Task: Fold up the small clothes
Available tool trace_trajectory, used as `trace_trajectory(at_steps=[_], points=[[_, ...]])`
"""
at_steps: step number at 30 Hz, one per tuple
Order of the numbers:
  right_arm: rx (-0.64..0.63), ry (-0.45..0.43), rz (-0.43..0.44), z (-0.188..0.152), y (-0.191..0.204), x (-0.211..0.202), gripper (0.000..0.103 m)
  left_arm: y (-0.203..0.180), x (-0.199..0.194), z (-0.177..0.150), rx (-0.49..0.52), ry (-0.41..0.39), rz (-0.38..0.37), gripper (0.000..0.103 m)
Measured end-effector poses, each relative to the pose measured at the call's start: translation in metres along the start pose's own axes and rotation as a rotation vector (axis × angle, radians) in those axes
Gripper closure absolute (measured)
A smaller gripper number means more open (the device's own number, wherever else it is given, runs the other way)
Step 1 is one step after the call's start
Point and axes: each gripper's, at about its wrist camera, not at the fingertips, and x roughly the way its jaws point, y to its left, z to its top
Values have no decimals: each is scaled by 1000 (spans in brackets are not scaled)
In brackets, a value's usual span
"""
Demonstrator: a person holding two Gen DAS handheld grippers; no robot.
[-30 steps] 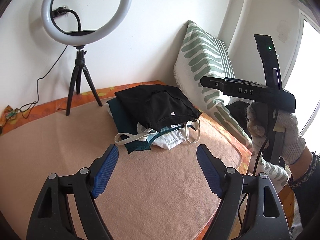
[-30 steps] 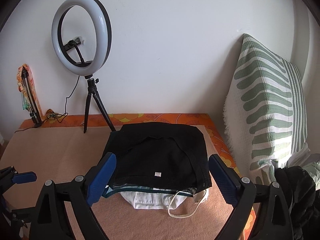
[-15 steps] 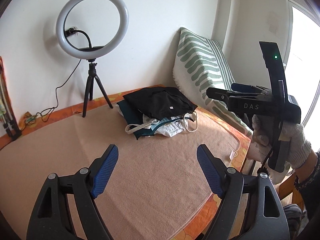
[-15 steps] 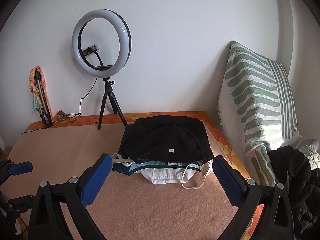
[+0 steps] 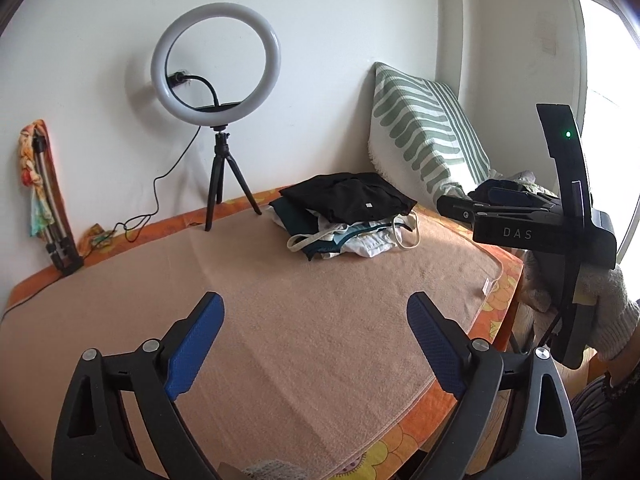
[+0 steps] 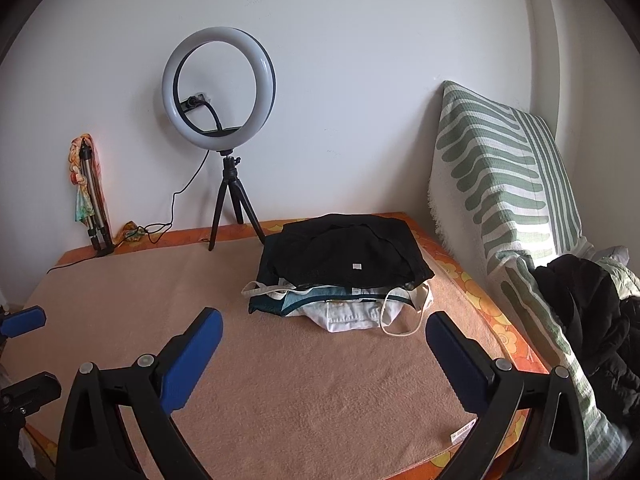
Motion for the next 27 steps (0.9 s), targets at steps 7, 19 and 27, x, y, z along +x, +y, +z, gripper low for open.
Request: trace_trajectory(at_steps=[7, 19, 27], points=[[41, -3, -6, -15, 4, 7, 0, 3, 3, -11, 1, 34, 45, 10], [66, 23, -42, -26, -1, 26, 0, -4, 2, -24, 45, 43, 57, 9], [83, 29, -61, -26, -9, 30, 0, -5, 0, -24, 54, 35, 62, 9]])
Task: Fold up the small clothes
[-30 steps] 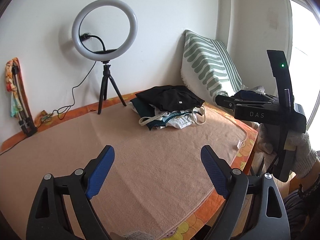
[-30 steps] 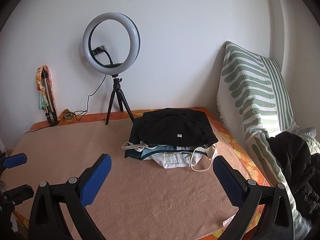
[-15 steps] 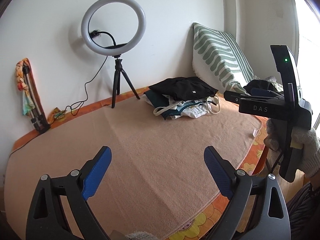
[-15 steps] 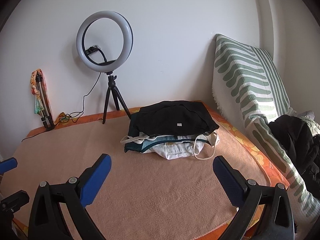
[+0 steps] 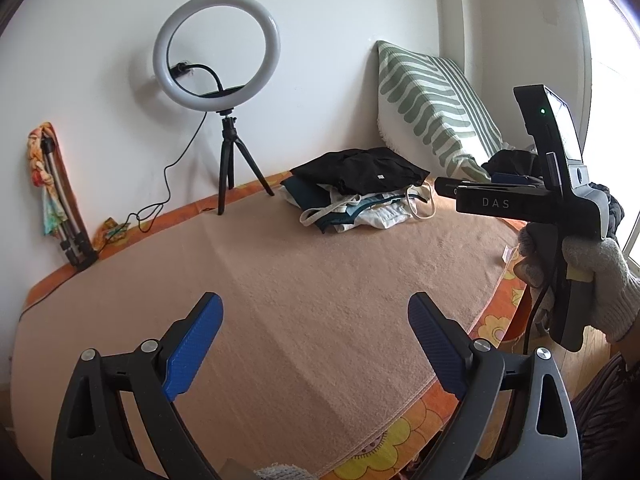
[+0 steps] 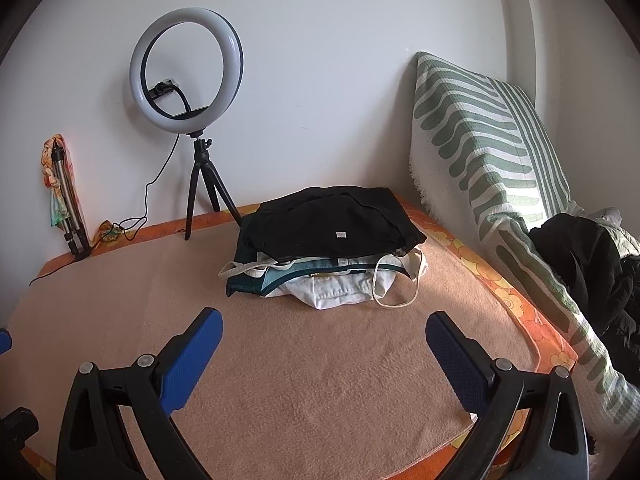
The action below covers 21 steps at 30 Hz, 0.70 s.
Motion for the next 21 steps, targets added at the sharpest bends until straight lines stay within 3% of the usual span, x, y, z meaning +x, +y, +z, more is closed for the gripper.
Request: trace_trajectory(at_steps=[5, 21], points=[[11, -3, -5, 1, -4, 0, 0, -2, -1, -1, 6, -5, 0, 1], [6, -1, -6, 0, -2, 1, 0, -3, -2, -2, 19, -8, -8, 1]])
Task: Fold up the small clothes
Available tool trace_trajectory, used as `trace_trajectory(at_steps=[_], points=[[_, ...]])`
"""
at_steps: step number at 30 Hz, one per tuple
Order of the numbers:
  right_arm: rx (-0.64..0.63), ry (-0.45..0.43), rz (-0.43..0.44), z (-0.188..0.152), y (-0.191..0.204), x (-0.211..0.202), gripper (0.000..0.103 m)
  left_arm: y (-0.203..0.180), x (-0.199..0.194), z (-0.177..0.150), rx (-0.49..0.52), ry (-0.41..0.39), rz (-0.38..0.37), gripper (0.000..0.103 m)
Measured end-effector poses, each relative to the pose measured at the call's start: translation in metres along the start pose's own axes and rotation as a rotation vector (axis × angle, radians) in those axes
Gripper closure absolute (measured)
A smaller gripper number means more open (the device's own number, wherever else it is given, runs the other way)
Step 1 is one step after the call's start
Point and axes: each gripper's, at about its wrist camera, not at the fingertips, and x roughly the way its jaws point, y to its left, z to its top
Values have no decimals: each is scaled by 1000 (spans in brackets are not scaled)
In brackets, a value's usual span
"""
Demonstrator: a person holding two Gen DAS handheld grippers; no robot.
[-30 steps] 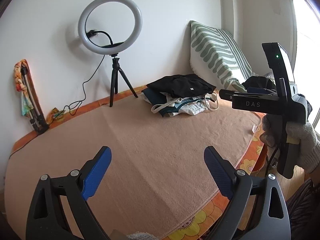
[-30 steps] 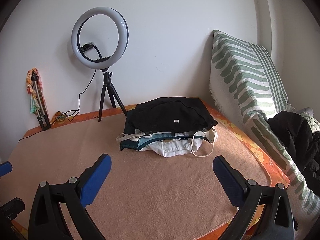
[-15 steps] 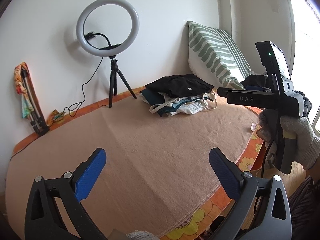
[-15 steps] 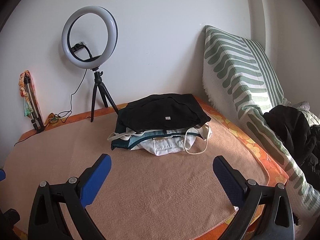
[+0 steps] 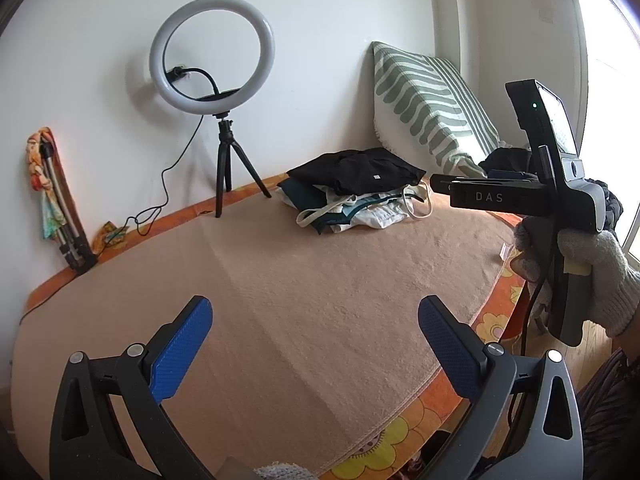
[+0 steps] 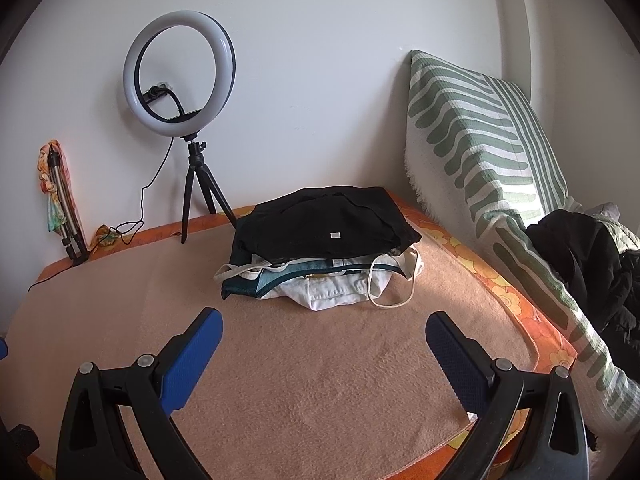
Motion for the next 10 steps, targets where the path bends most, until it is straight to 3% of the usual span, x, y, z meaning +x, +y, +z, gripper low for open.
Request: trace_trajectory(at_steps=[10], points=[[-8, 2, 3, -1, 3, 0, 0, 3, 0, -2, 8, -6, 2, 1]])
